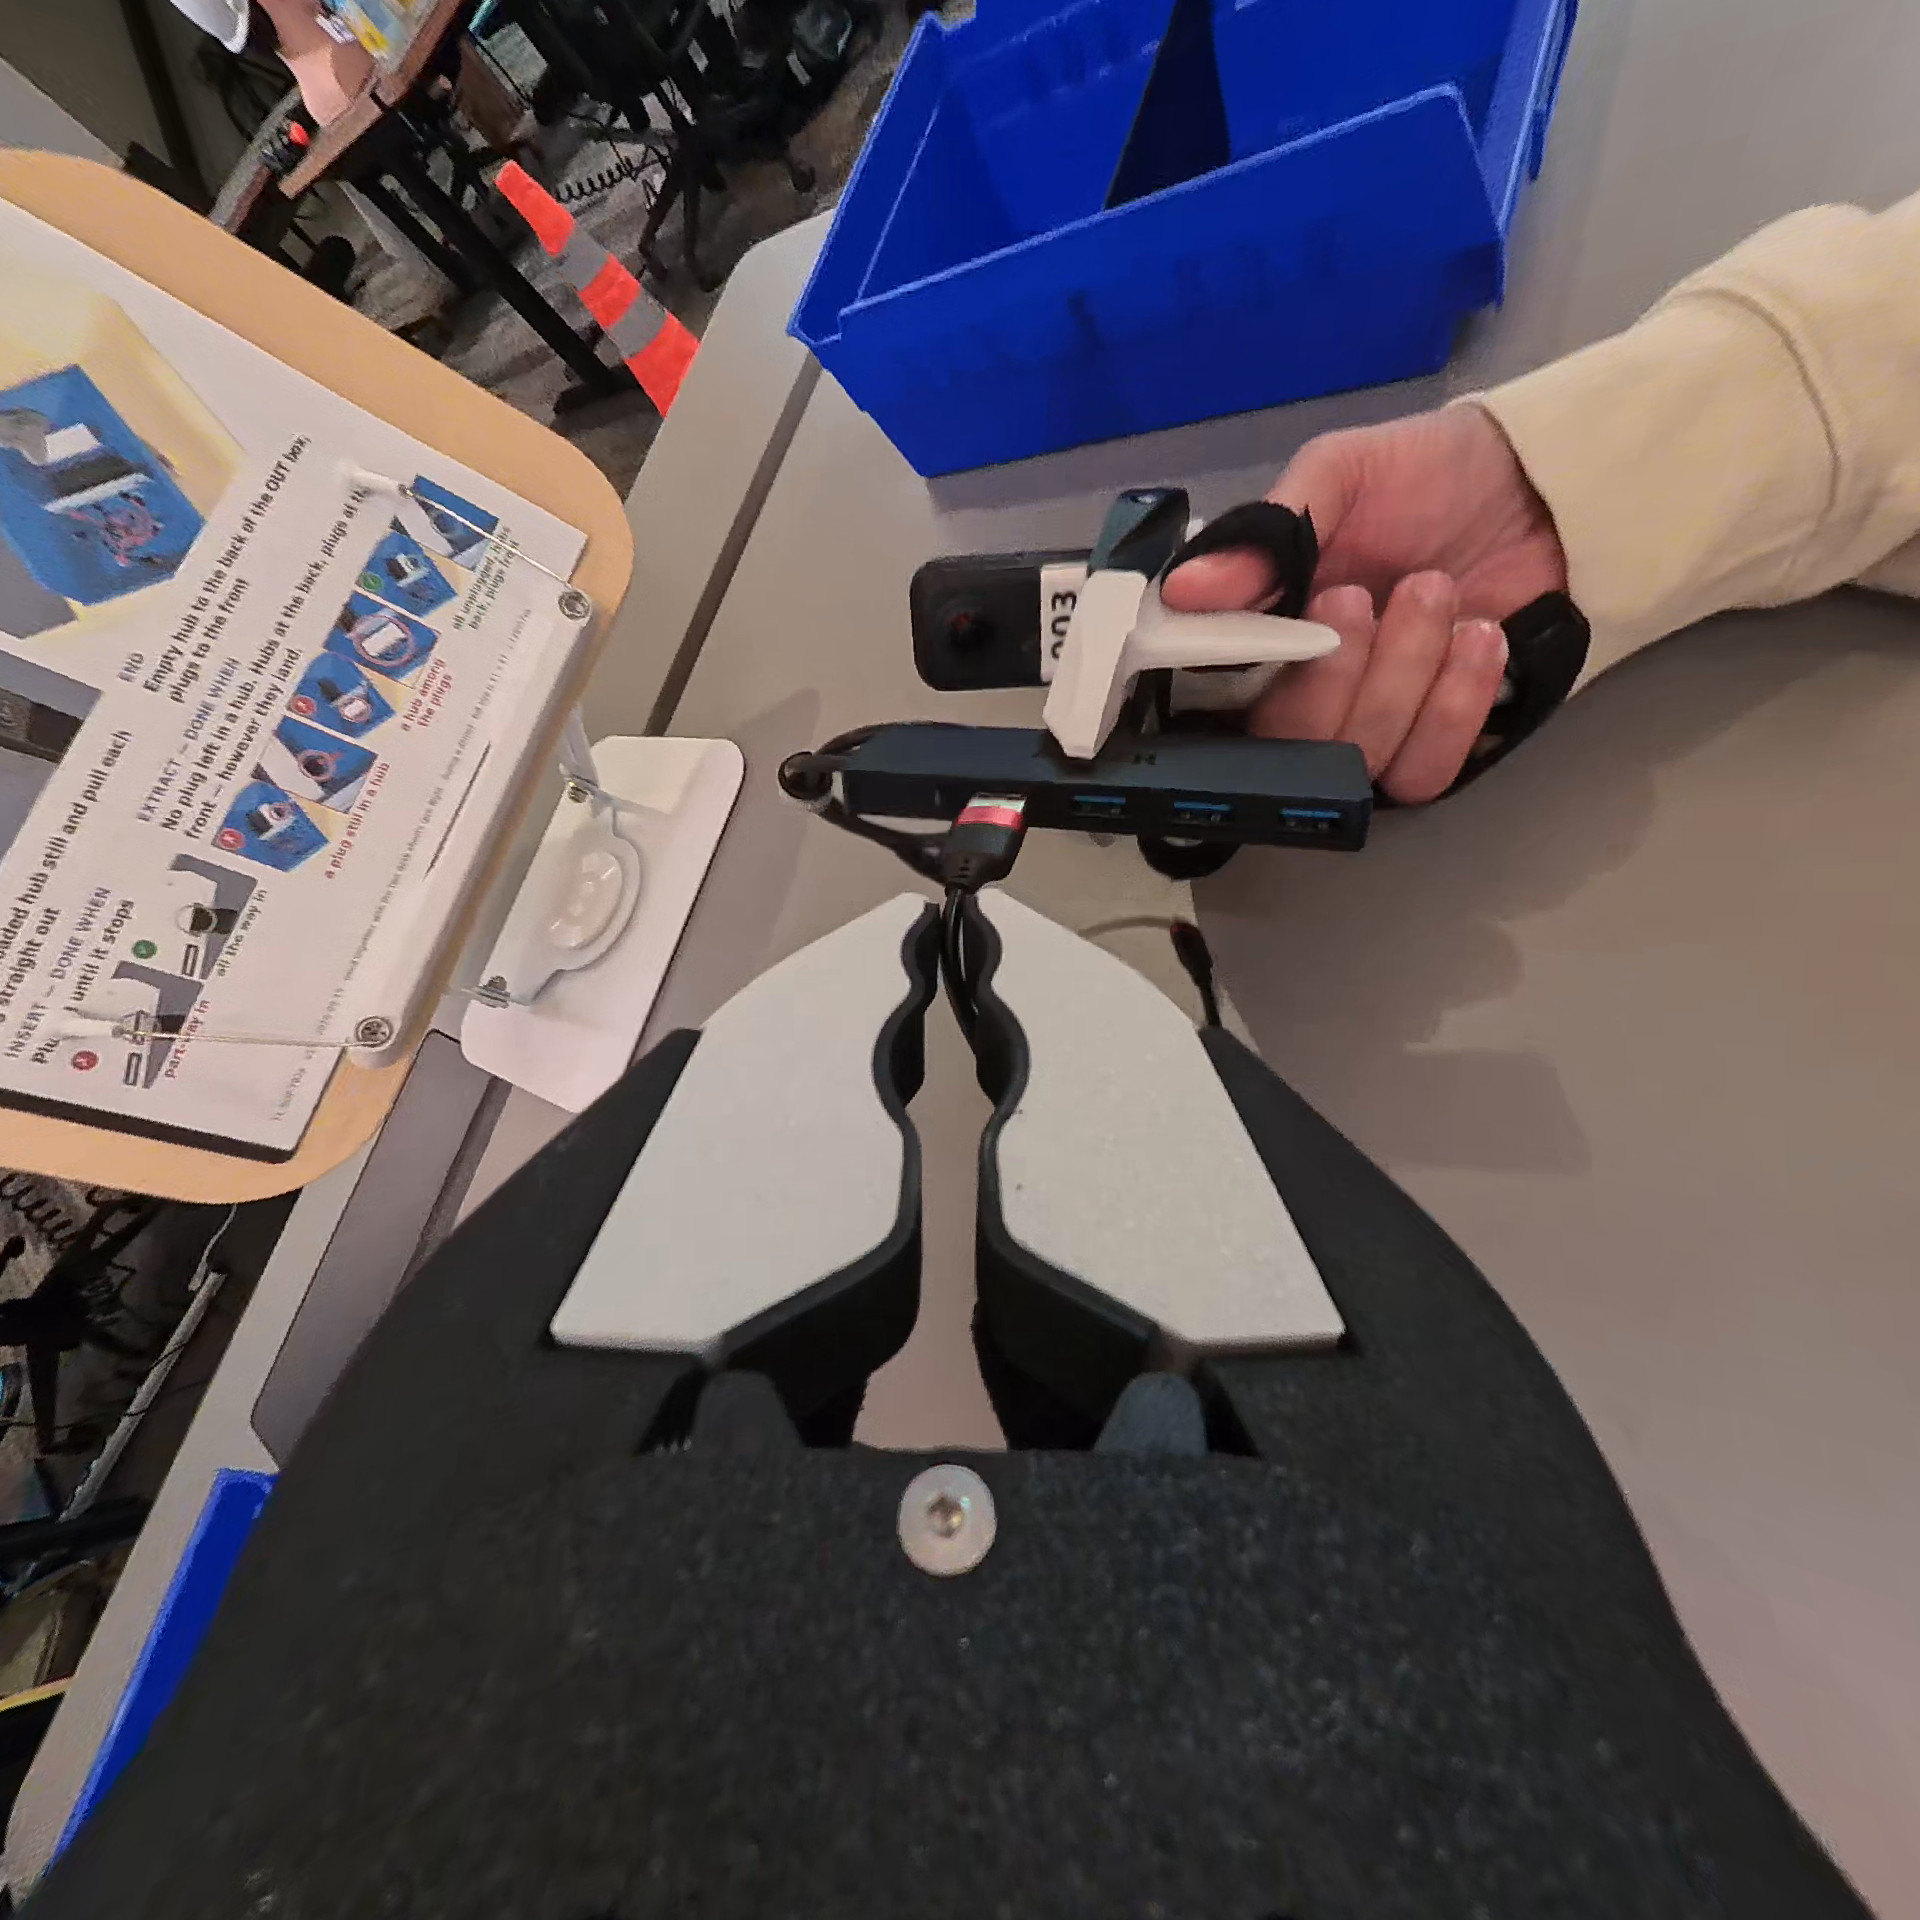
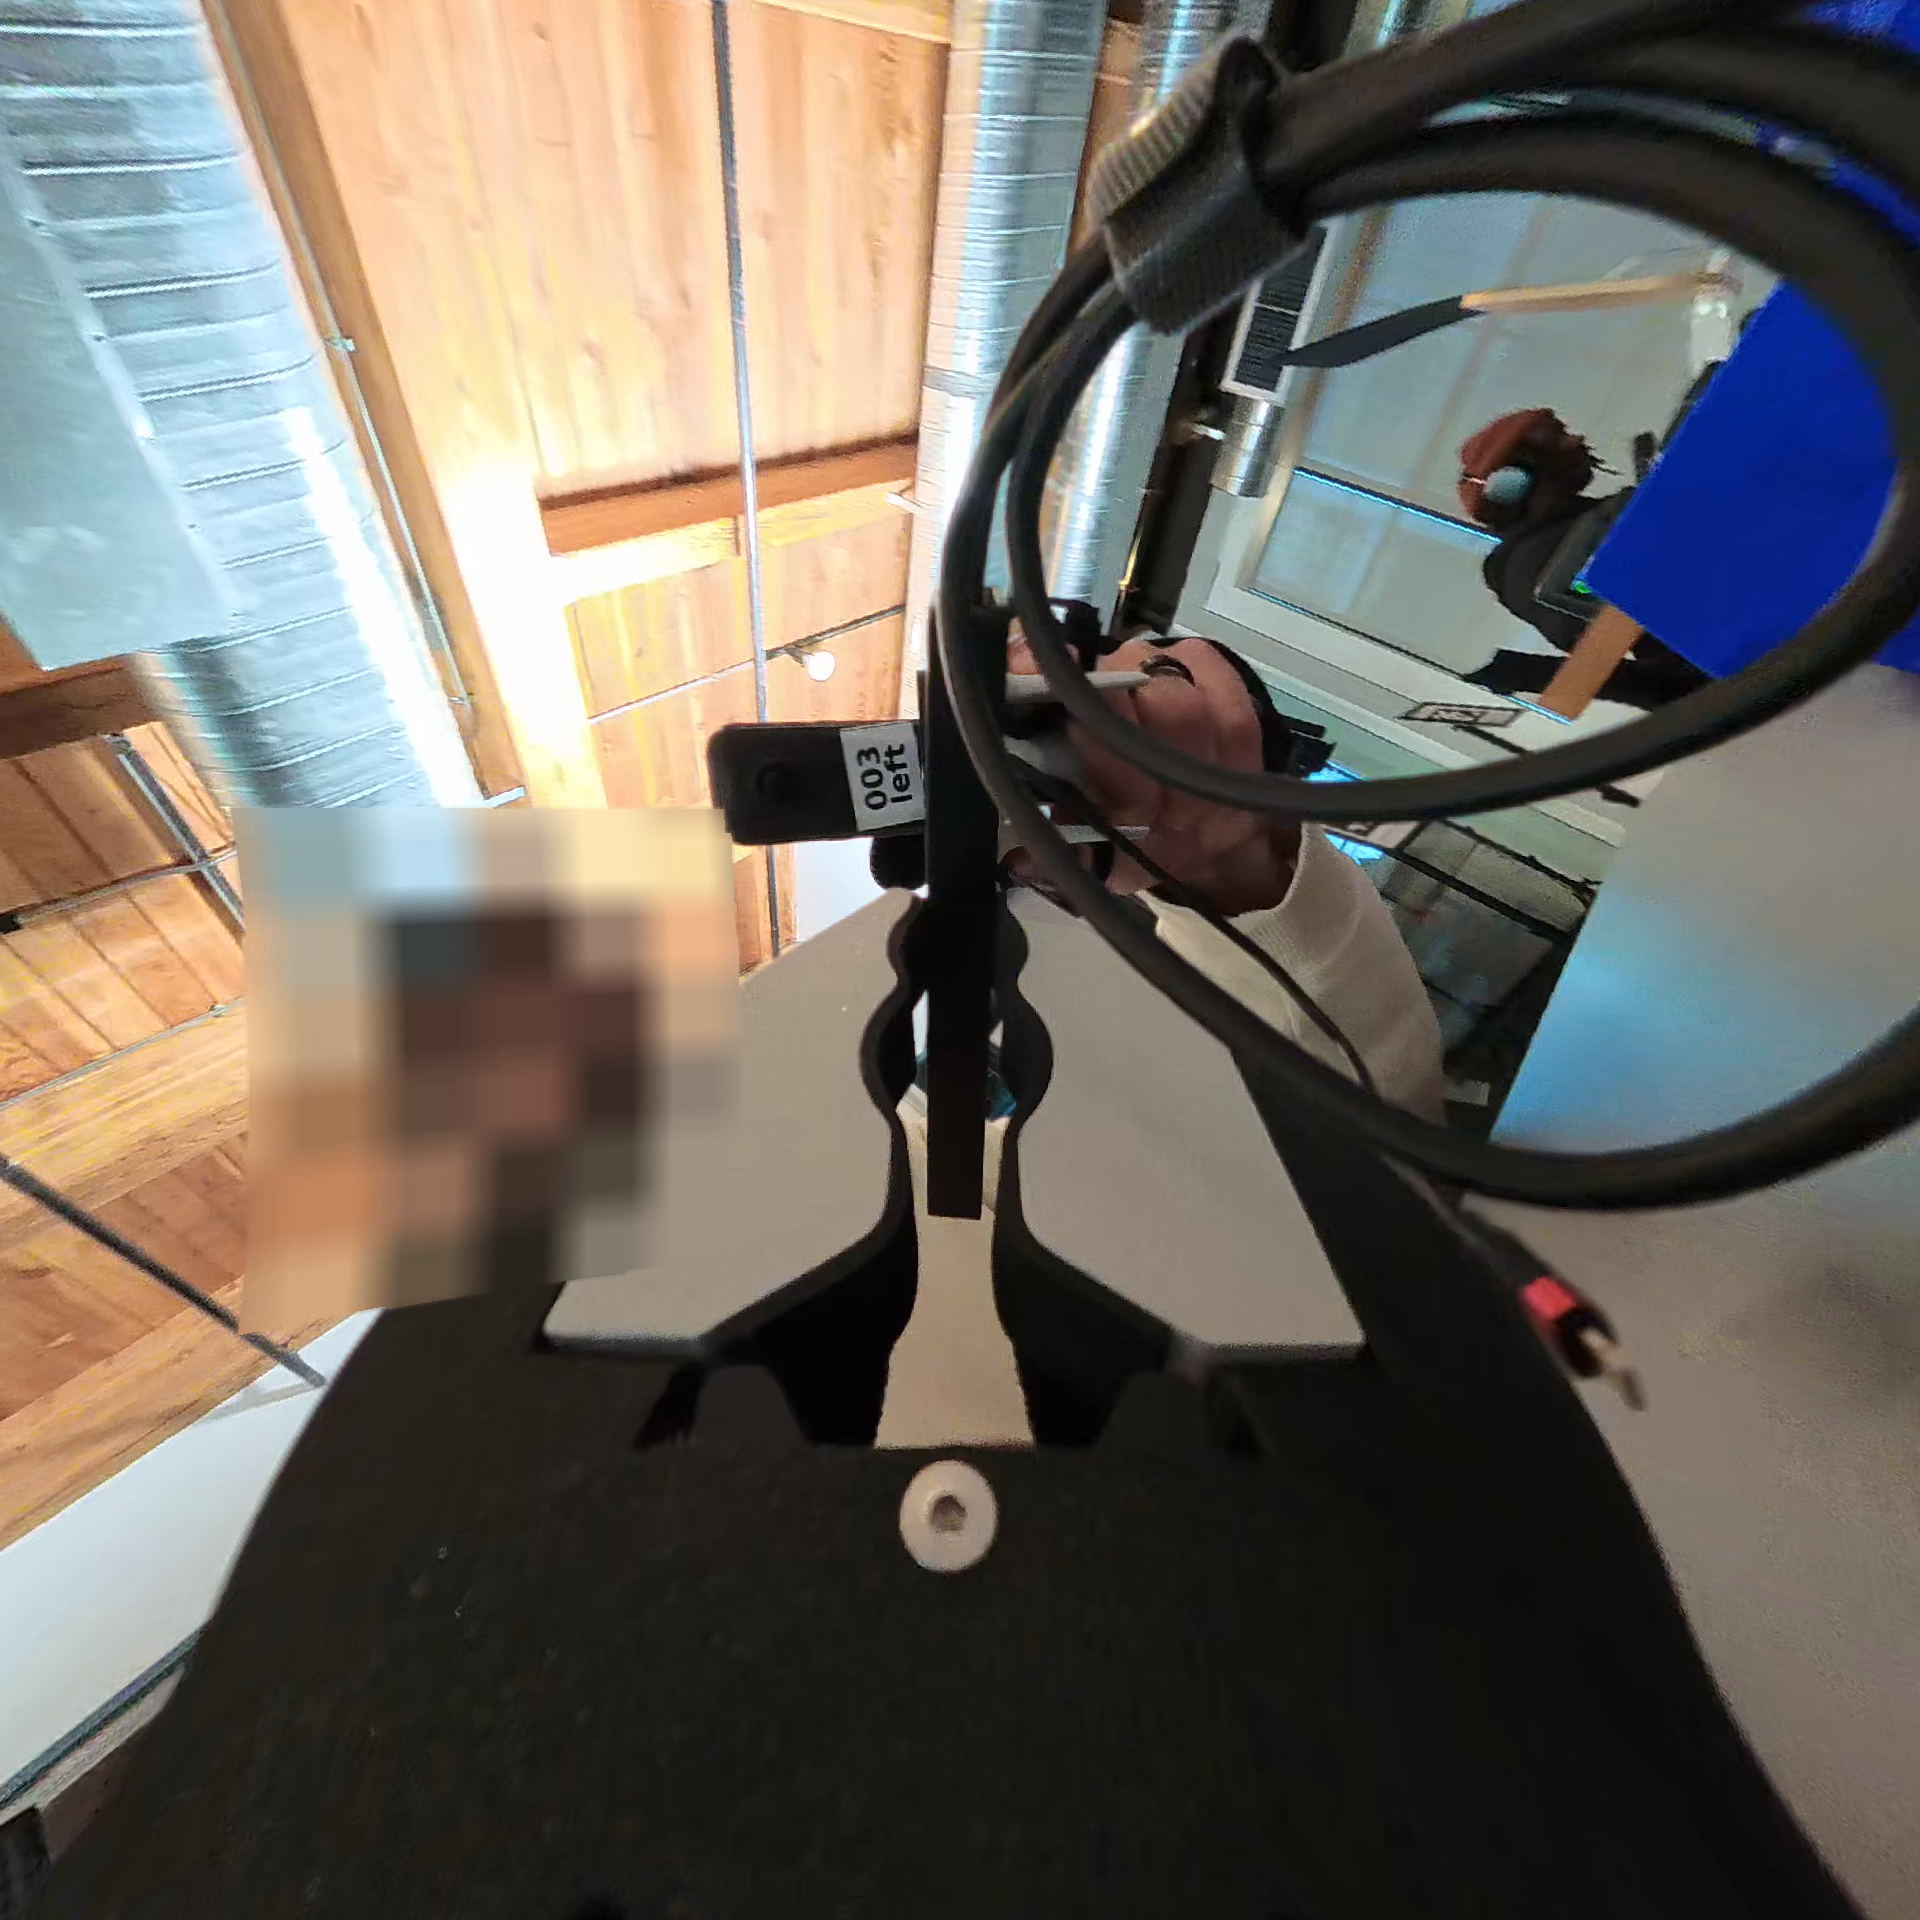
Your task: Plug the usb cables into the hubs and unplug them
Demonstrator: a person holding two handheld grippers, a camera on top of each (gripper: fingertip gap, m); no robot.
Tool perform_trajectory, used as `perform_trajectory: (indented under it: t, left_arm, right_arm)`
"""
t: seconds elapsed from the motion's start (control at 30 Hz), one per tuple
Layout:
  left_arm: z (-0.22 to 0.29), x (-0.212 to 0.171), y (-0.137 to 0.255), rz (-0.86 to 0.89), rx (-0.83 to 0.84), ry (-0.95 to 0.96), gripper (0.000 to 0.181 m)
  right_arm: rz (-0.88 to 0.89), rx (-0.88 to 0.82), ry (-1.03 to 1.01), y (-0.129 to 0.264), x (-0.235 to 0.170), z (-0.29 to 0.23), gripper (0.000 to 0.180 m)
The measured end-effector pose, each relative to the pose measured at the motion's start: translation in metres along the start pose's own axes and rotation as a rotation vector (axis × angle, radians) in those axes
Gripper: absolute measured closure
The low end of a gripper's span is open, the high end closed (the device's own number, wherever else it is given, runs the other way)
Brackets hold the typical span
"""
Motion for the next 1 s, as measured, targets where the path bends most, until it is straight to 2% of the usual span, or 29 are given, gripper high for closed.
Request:
perform_trajectory:
  t: [0.03,0.13,0.27,0.37,0.53,0.63,1.0]
  left_arm:
    - [0.000,0.002,0.001,0.004,-0.004,0.003,0.177]
    - [0.000,0.007,0.002,0.018,-0.005,0.007,0.175]
    - [0.001,0.009,0.001,0.022,-0.018,0.023,0.163]
    - [0.000,0.011,0.001,0.037,-0.017,0.022,0.163]
    - [0.001,0.014,0.004,0.075,-0.027,0.022,0.165]
    - [0.000,0.016,0.005,0.096,-0.019,0.017,0.178]
    - [0.007,0.015,0.006,0.084,-0.061,0.030,0.179]
  right_arm:
    - [0.001,0.014,0.006,-0.001,0.000,-0.001,0.169]
    - [0.005,0.046,0.016,-0.002,-0.002,-0.005,0.169]
    - [0.005,0.061,0.025,-0.001,-0.002,-0.010,0.169]
    - [0.011,0.069,0.023,0.000,-0.001,-0.012,0.169]
    - [0.016,0.077,0.014,0.000,-0.001,-0.012,0.169]
    - [0.008,0.073,0.004,-0.001,-0.003,-0.009,0.169]
    - [-0.035,0.002,-0.001,0.002,-0.007,-0.003,0.169]
Point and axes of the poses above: each gripper's, where its closed fingertips meet, y back along the fingers, x out of its top, z = x × y across the jaws, the point moved 2 cm from there along y, back along the fingers, and after that the axes turned 6 degrees about x, right-handed, at the moved point
